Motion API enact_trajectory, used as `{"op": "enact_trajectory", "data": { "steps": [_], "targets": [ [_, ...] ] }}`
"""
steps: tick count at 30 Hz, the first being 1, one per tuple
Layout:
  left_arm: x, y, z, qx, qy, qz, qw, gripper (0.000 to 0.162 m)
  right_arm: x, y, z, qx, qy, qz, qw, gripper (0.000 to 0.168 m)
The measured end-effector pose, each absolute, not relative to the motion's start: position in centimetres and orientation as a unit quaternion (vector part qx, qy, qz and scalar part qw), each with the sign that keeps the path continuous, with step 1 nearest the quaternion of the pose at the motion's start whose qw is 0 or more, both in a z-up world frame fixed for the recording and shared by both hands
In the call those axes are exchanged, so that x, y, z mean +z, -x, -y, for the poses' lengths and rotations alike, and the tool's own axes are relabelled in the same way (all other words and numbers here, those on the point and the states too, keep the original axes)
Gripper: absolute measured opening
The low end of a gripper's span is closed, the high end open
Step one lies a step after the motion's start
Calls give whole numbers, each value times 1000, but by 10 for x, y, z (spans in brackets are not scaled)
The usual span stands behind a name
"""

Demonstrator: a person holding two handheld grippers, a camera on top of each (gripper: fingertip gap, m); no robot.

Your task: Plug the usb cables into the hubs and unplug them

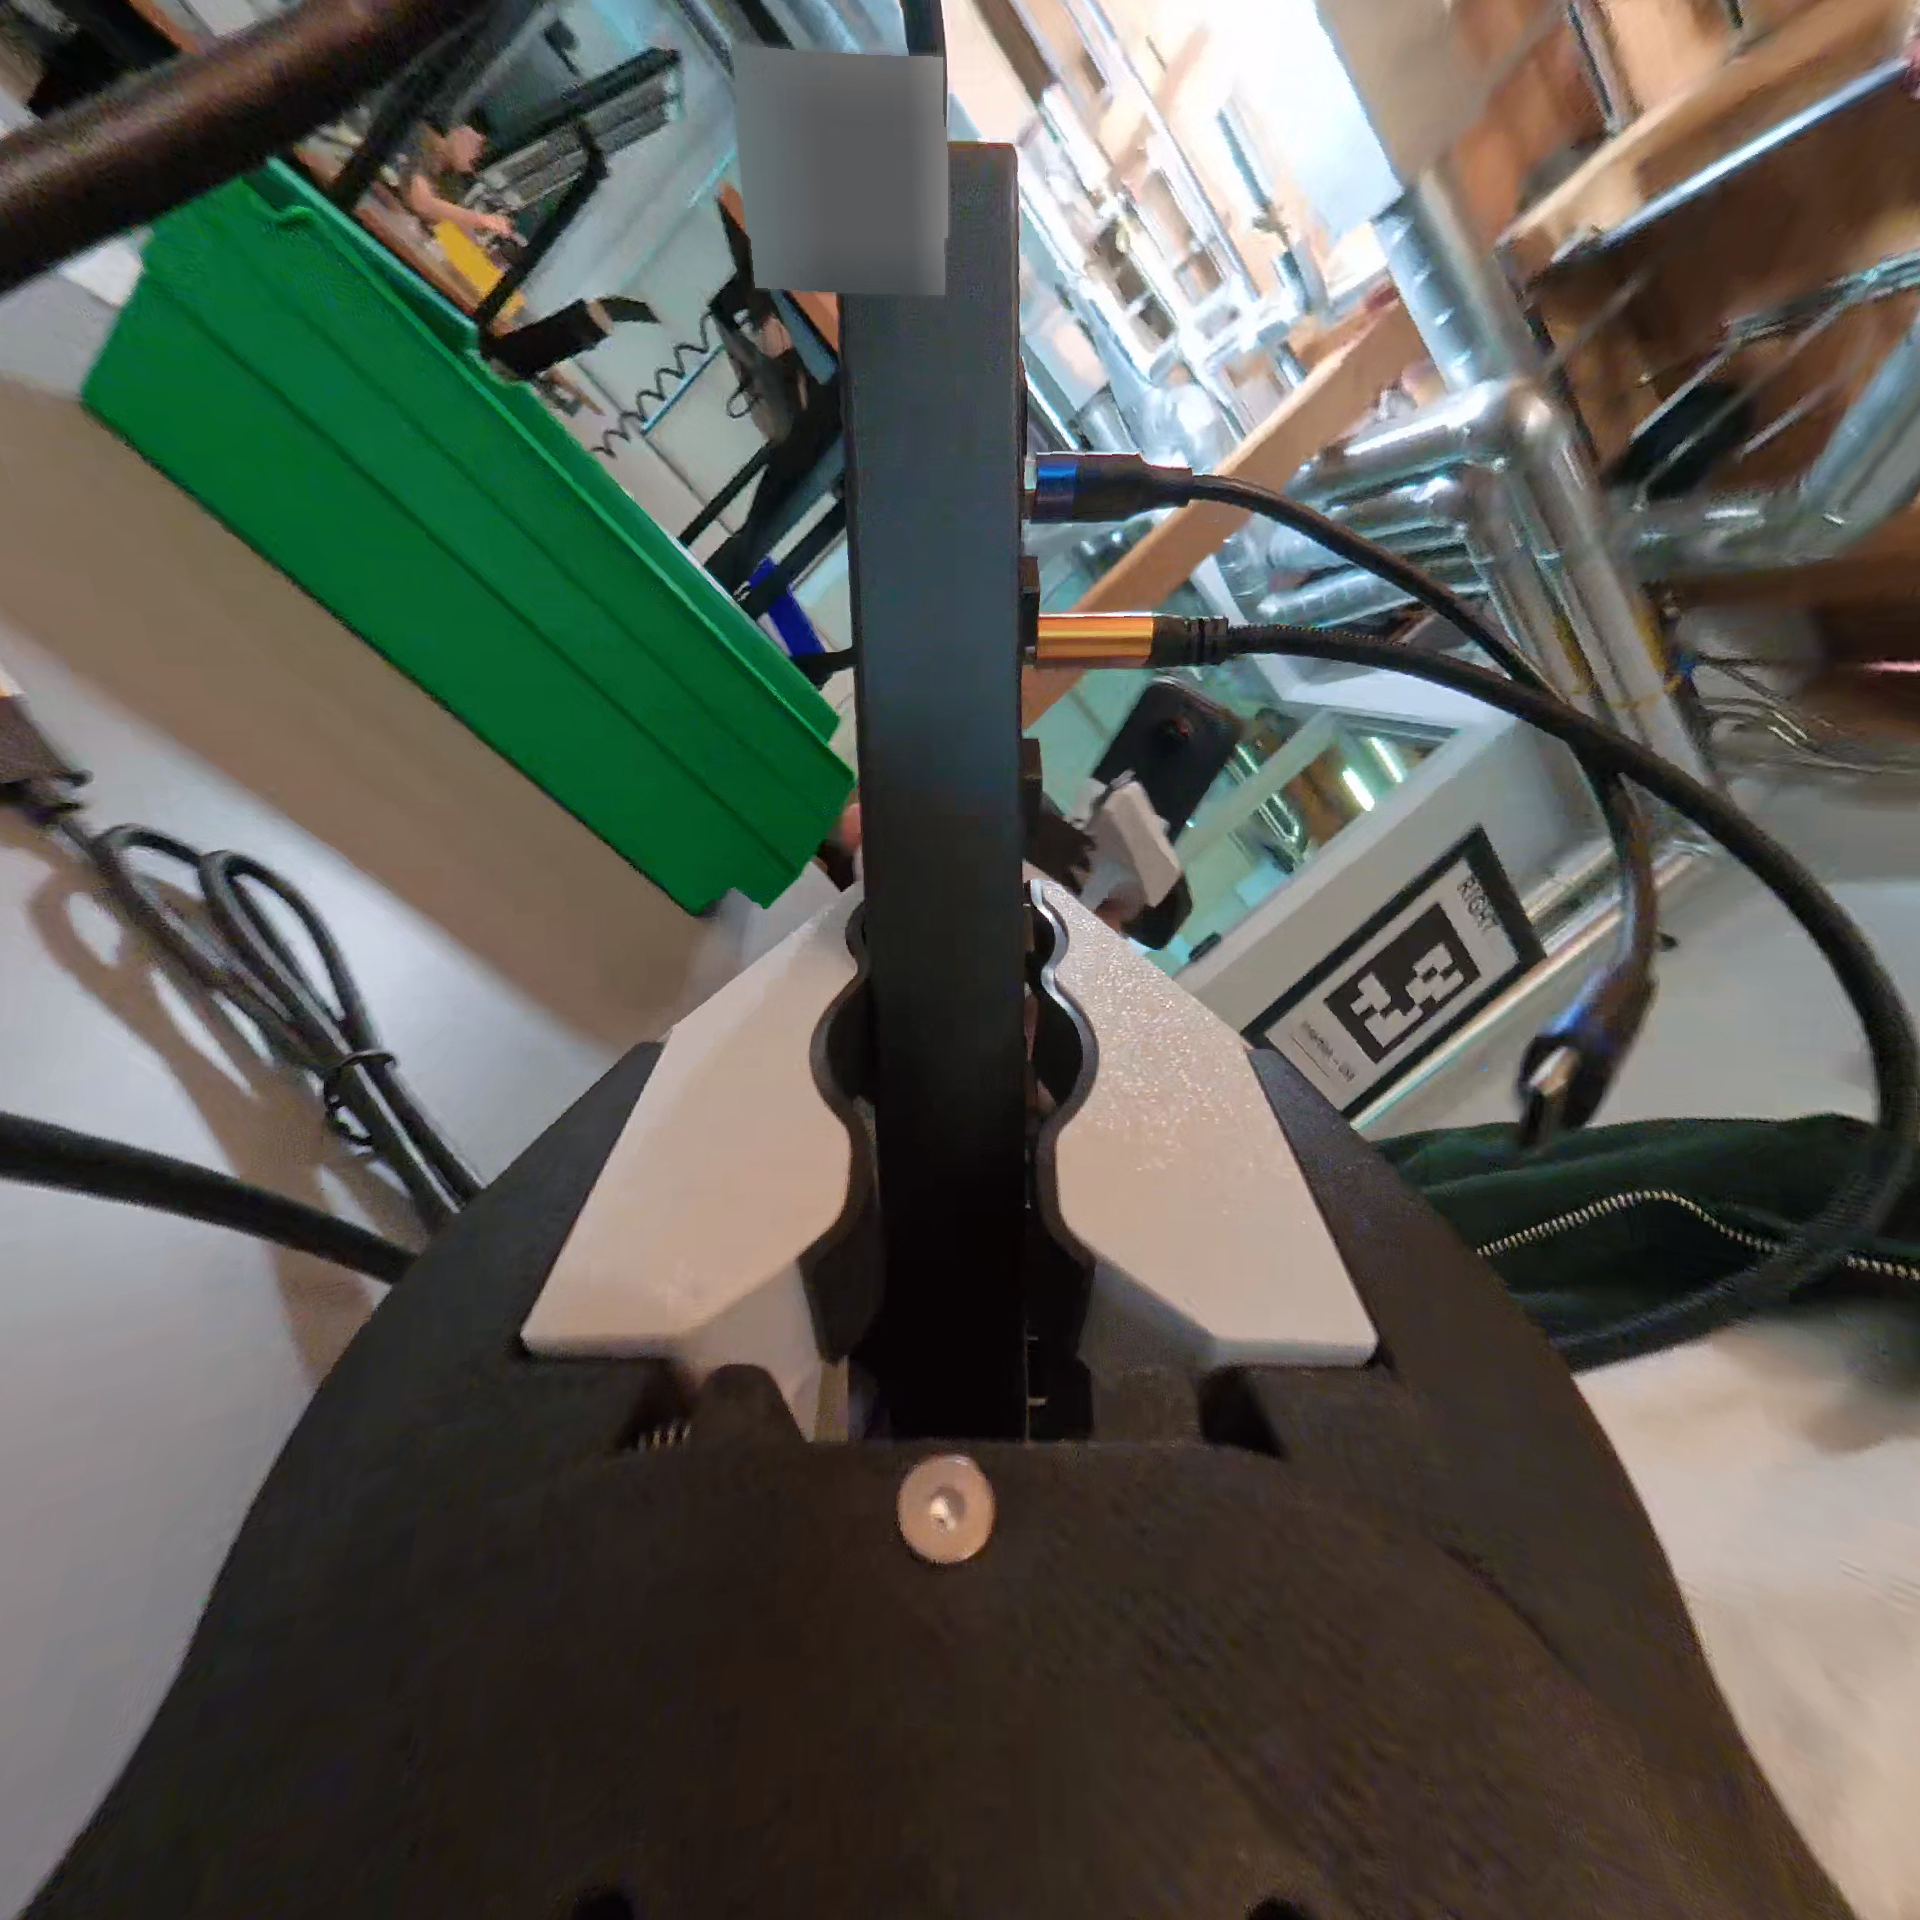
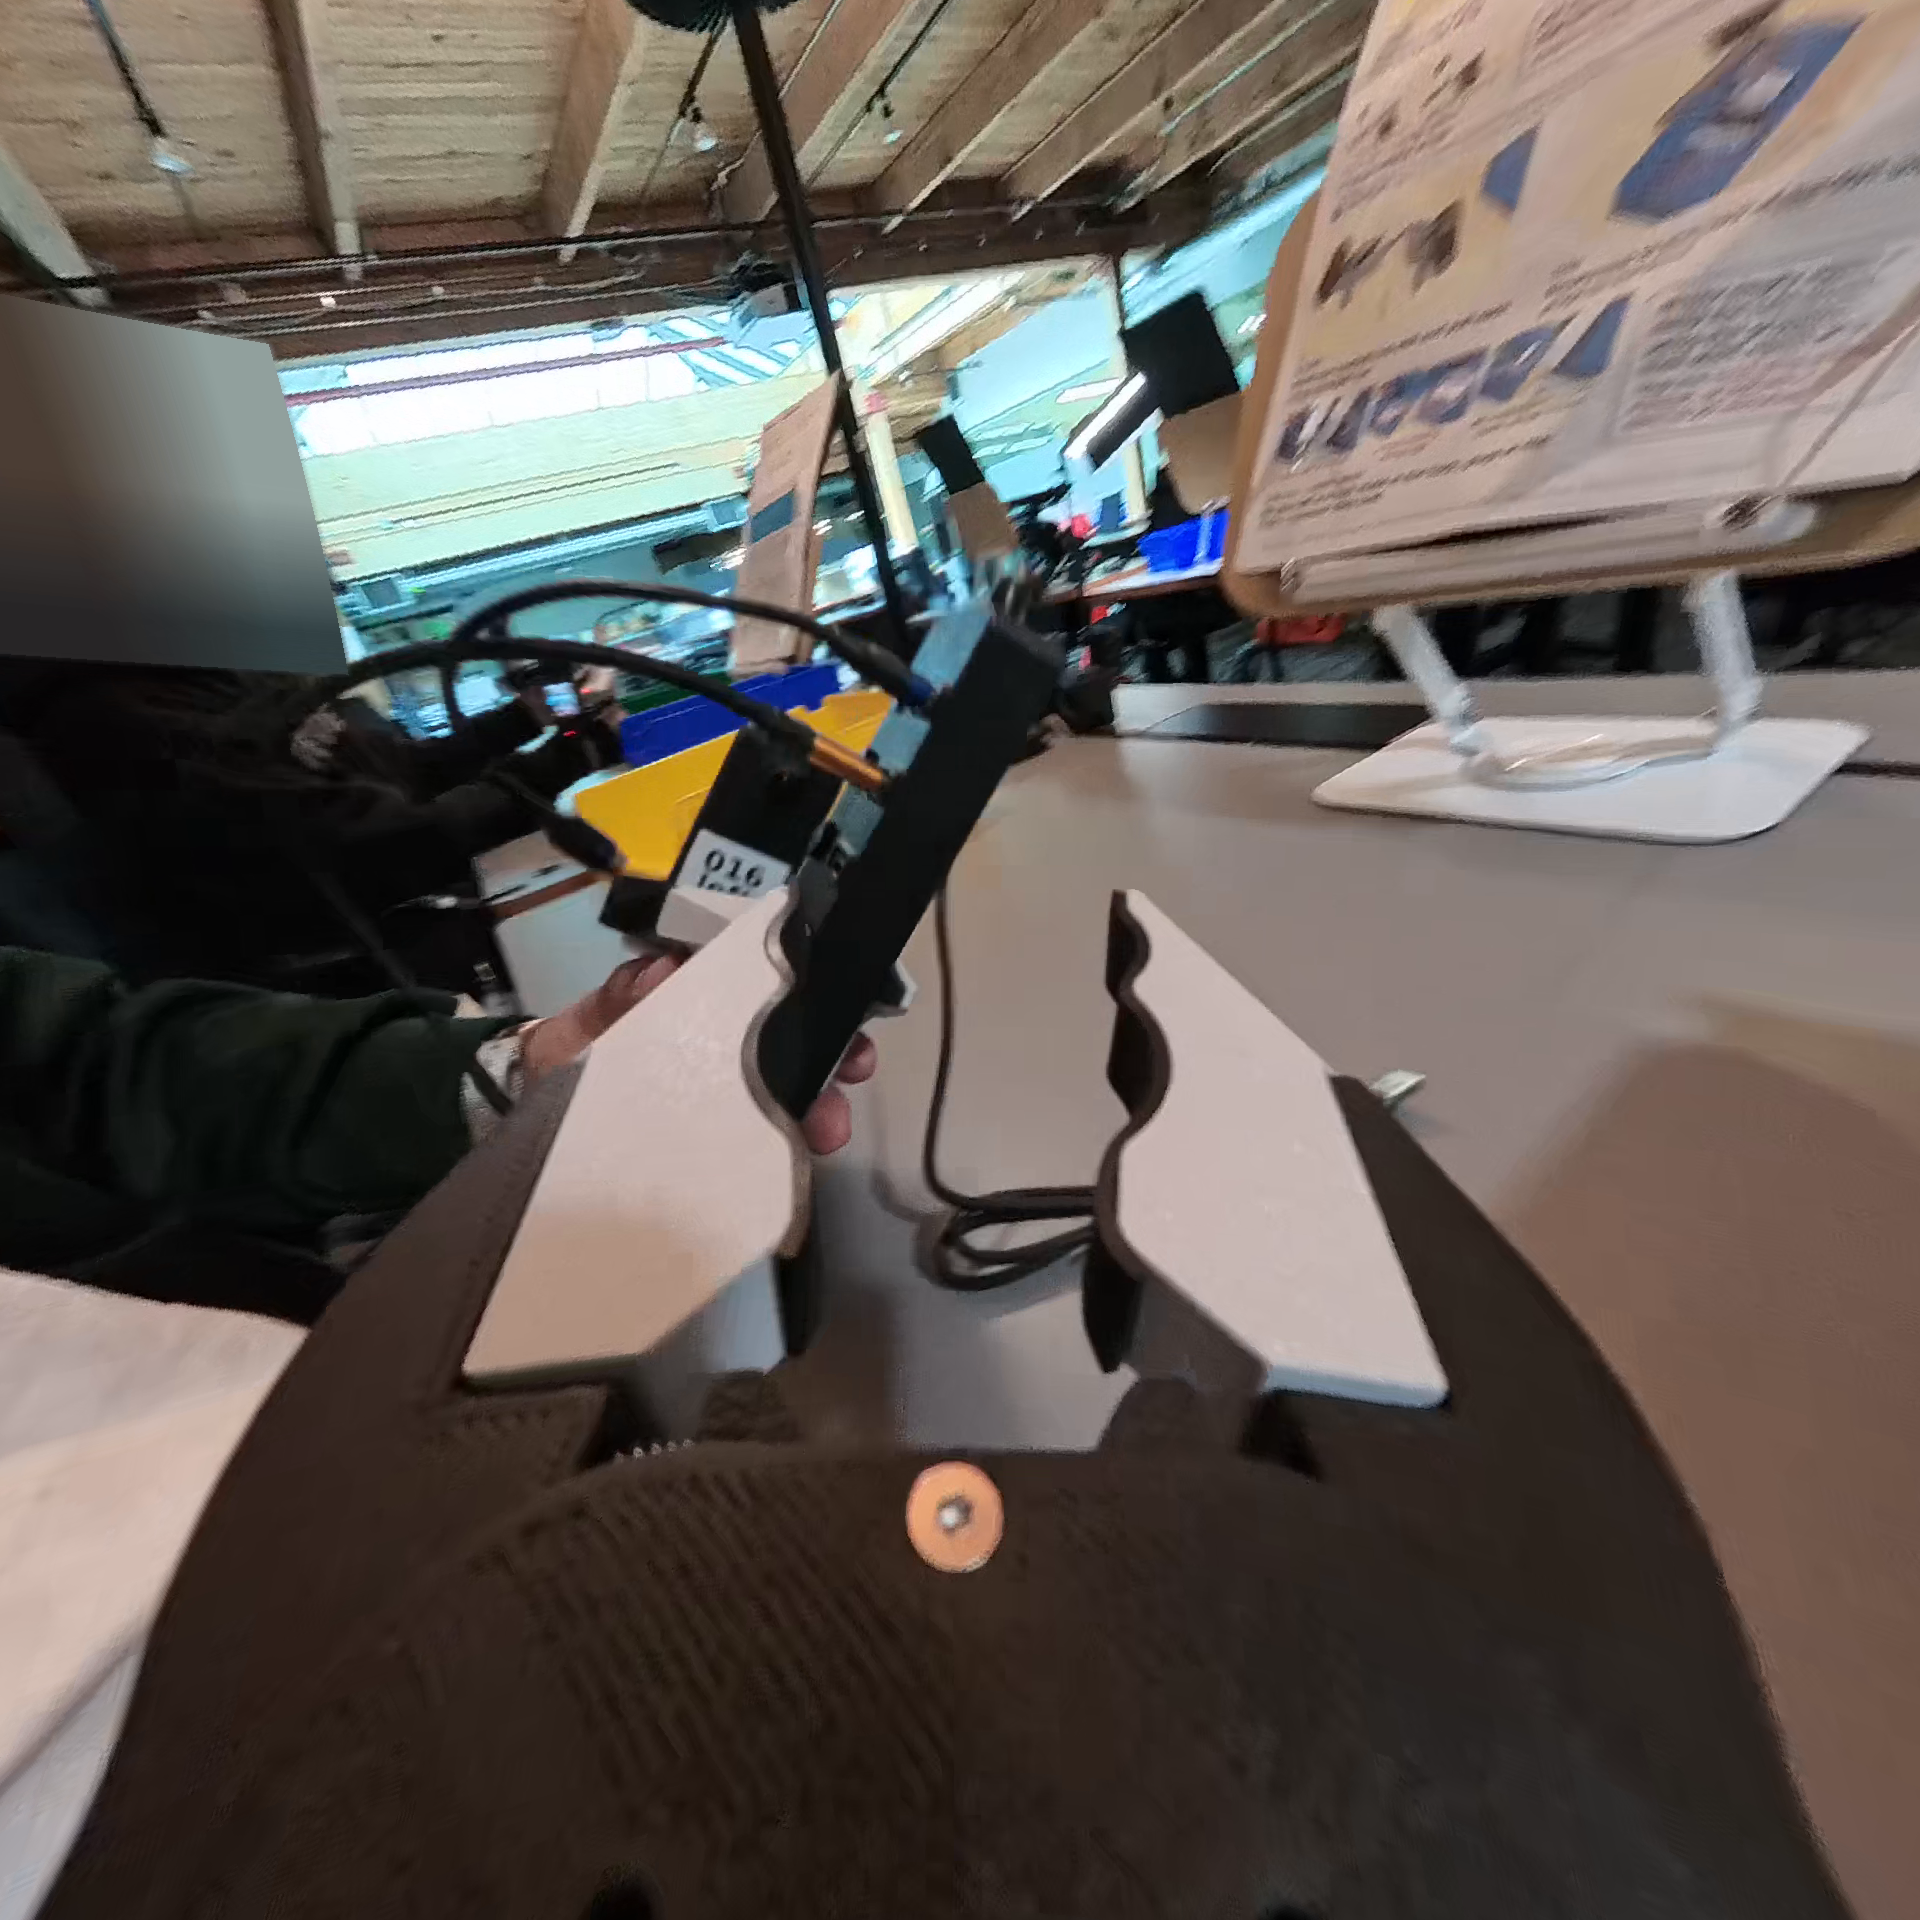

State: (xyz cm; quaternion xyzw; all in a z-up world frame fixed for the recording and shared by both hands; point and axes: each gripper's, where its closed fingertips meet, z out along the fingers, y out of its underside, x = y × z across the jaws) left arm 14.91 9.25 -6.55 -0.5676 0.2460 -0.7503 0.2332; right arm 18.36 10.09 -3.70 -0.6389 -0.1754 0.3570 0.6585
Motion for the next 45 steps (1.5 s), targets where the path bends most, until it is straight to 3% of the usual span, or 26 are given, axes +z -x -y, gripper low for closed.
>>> {"op": "enact_trajectory", "data": {
  "steps": [4, 19, 32, 36, 39, 42, 45],
  "targets": [
    [-70, -151, -89, -751, 574, -252, 207, 23, -24, -184, -95, 242, 609, 230, 720, 51],
    [-87, -166, -46, -719, 577, -350, 167, 22, -41, -151, -81, 8, 561, 406, 722, 7],
    [-90, -172, -55, -697, 613, -321, 188, 23, -40, -153, -83, 25, 595, 397, 699, 7],
    [-106, -159, -103, -718, 653, -188, 151, 23, -1, -127, -50, 112, 536, 390, 740, 5],
    [-72, -142, -110, -712, 613, -250, 234, 23, -14, -133, -55, -18, 520, 440, 732, 6],
    [-62, -133, -119, -662, 601, -301, 332, 23, -17, -141, -61, 6, 535, 428, 729, 6],
    [-77, -127, -137, -648, 620, -274, 347, 23, -14, -163, -72, 14, 557, 383, 737, 6]
  ]
}}
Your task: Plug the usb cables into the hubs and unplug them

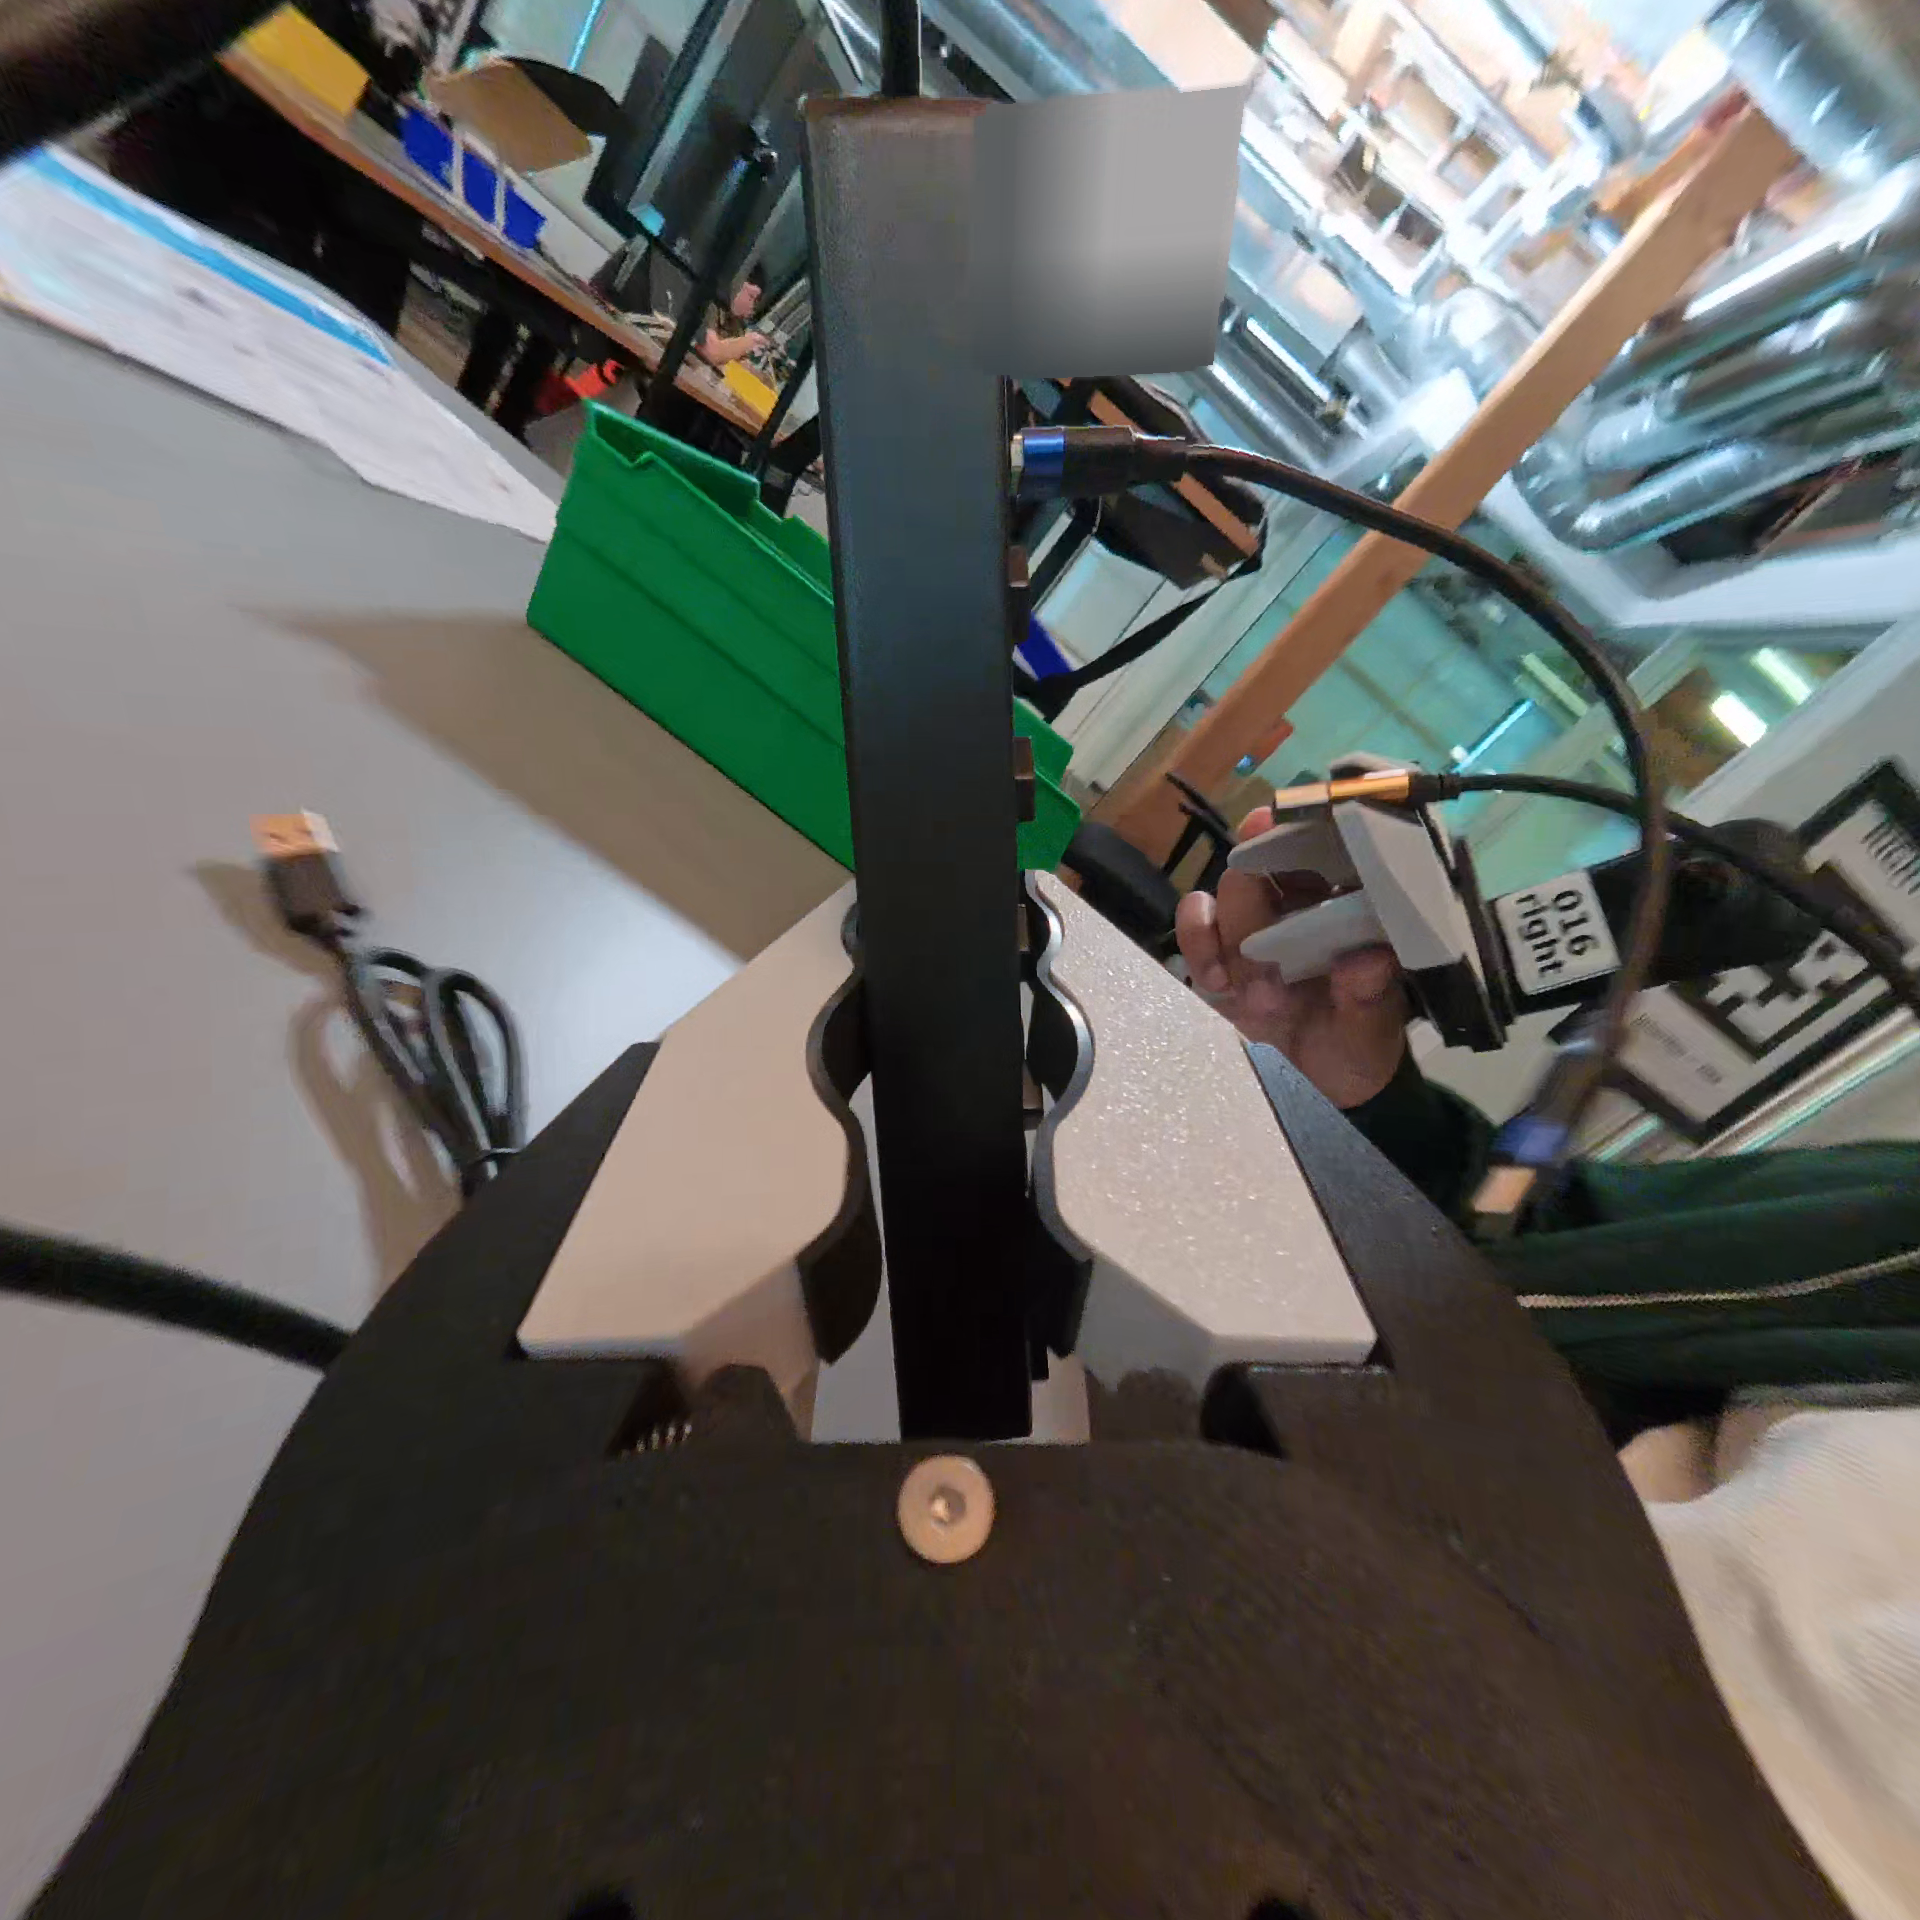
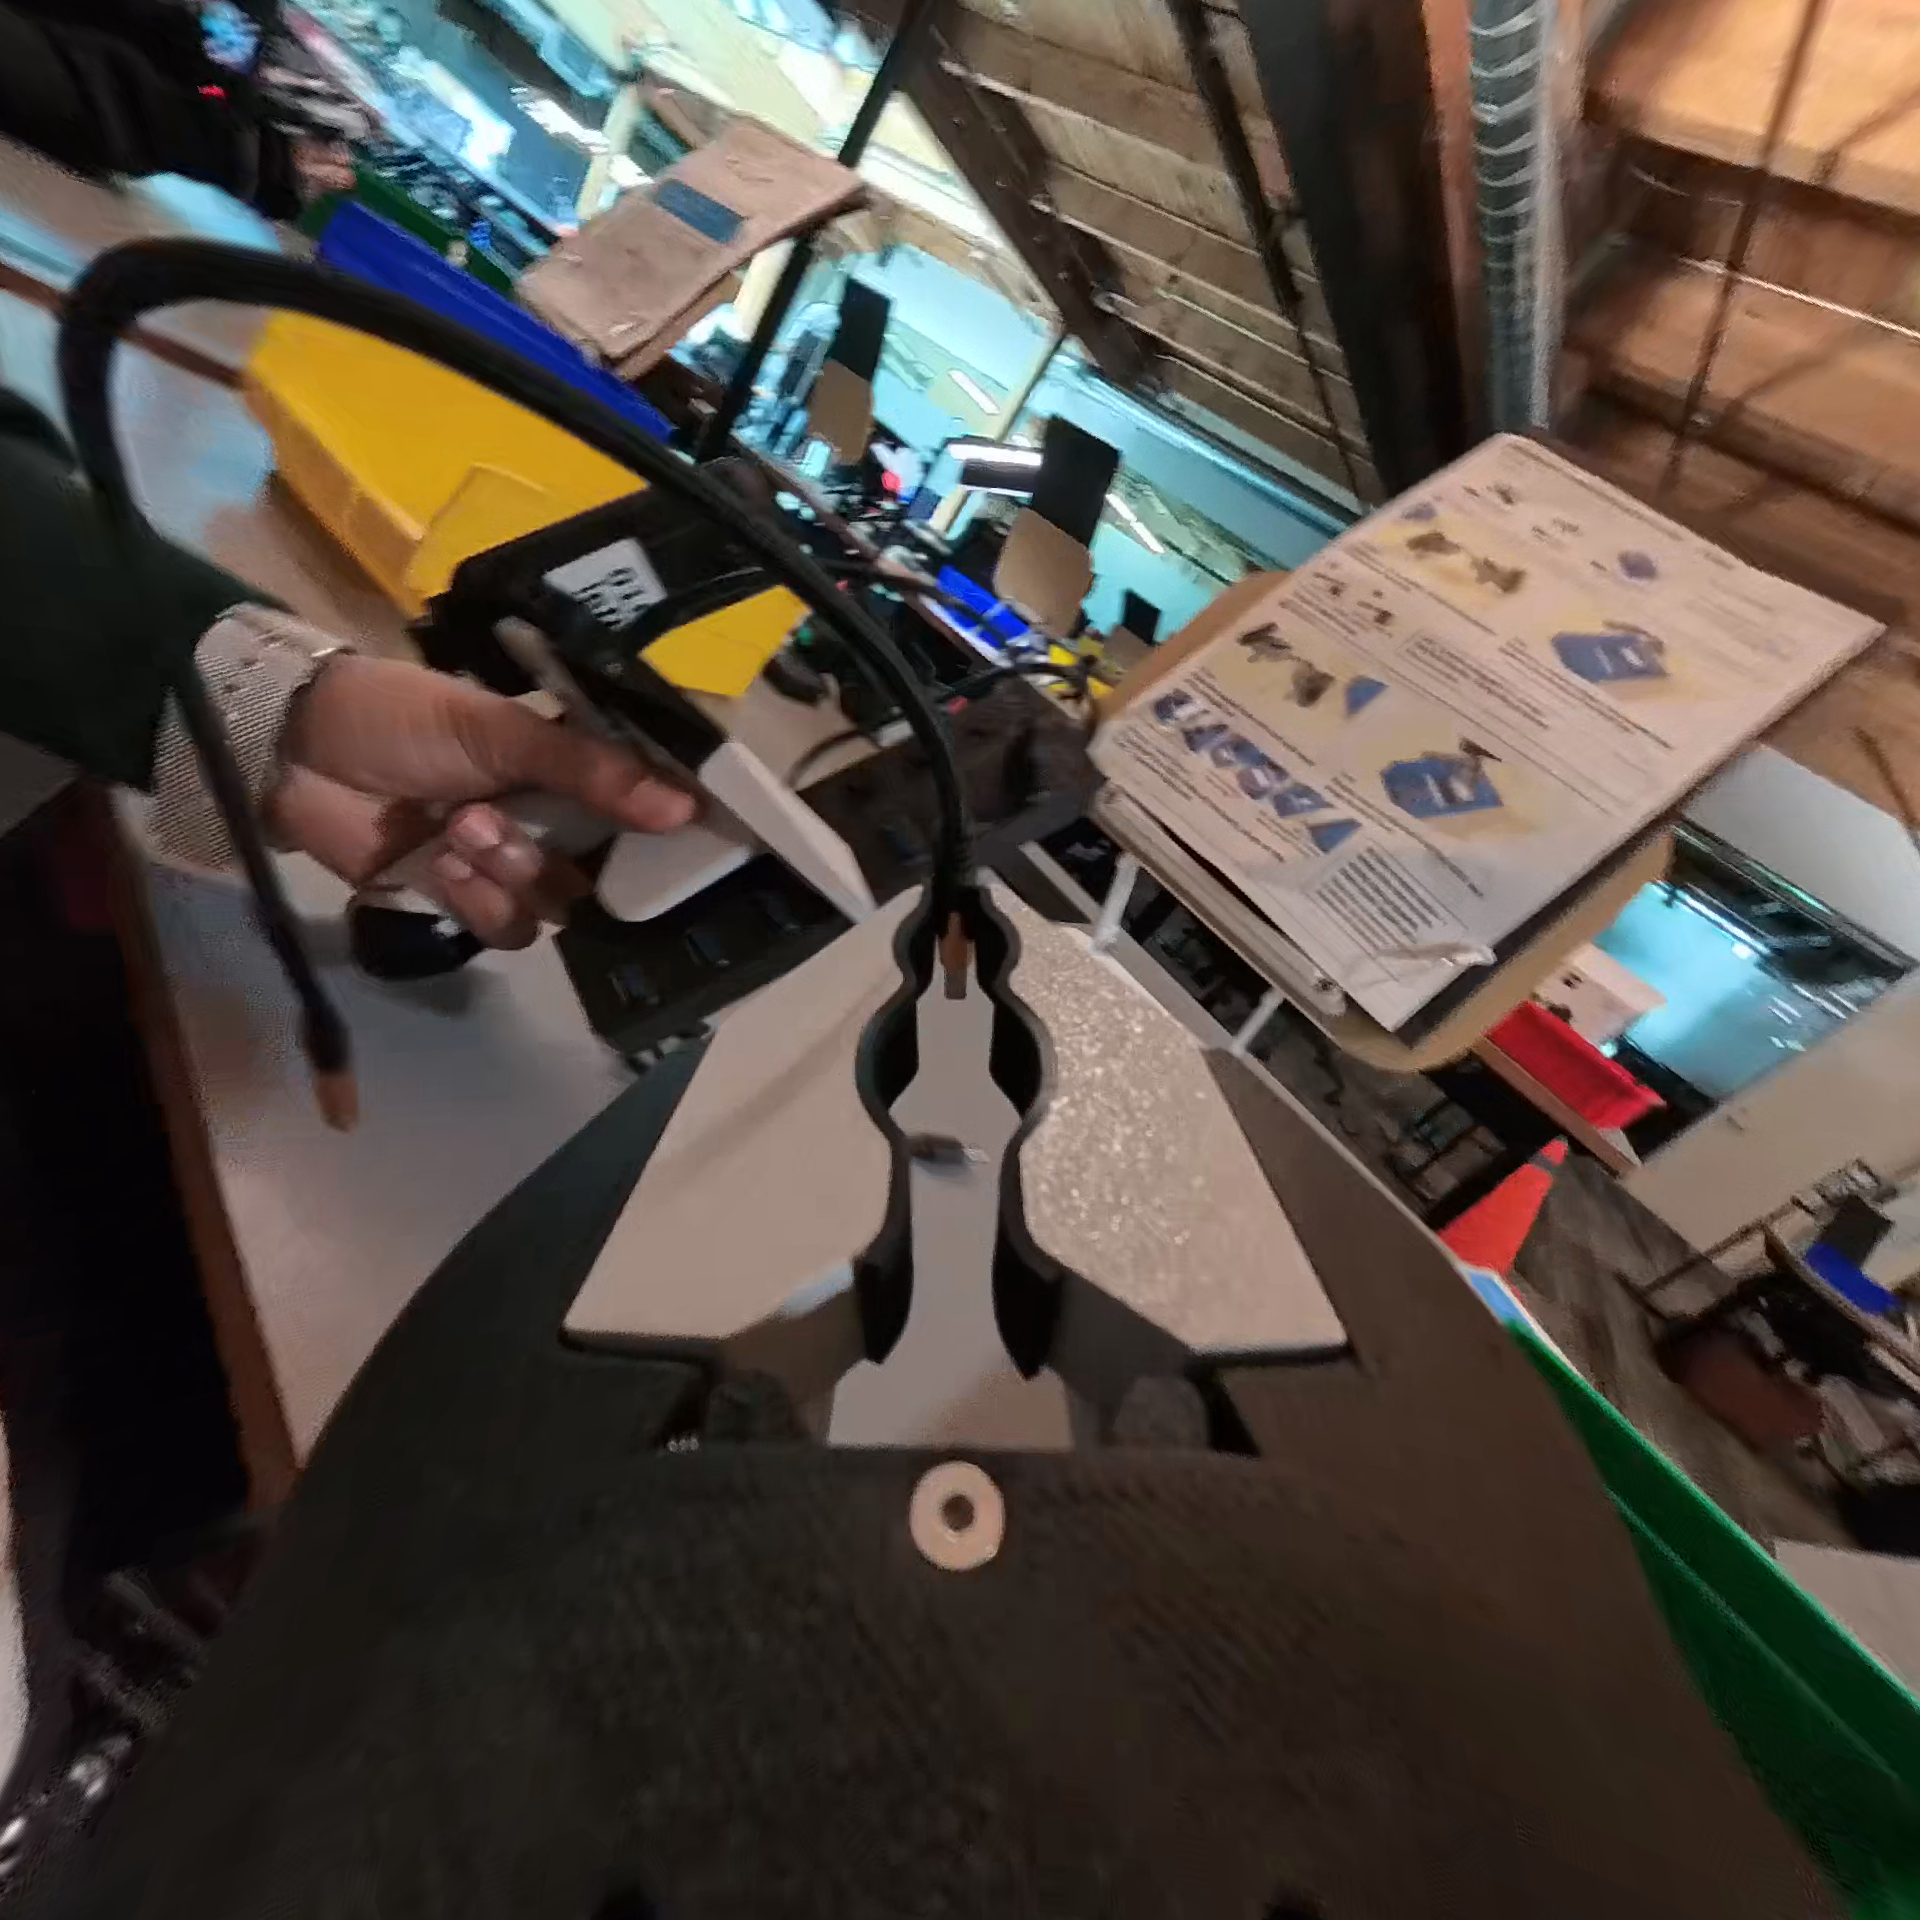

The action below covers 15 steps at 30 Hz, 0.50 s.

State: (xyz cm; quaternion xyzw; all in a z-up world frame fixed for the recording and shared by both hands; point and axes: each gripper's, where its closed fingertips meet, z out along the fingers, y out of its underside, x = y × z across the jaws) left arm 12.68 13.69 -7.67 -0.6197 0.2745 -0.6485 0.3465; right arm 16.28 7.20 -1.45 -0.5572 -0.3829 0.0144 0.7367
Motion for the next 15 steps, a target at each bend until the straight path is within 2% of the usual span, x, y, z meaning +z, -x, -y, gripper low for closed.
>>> {"op": "enact_trajectory", "data": {
  "steps": [4, 9, 15],
  "targets": [
    [-76, -123, -145, -678, 617, -234, 324, 23, 15, -219, -81, -10, 570, 282, 771, 6],
    [-80, -127, -142, -686, 615, -234, 311, 23, 50, -342, -77, -145, 572, 113, 799, 6],
    [-83, -130, -140, -686, 617, -238, 304, 23, 24, -480, -58, -318, 598, -30, 735, 6]
  ]
}}
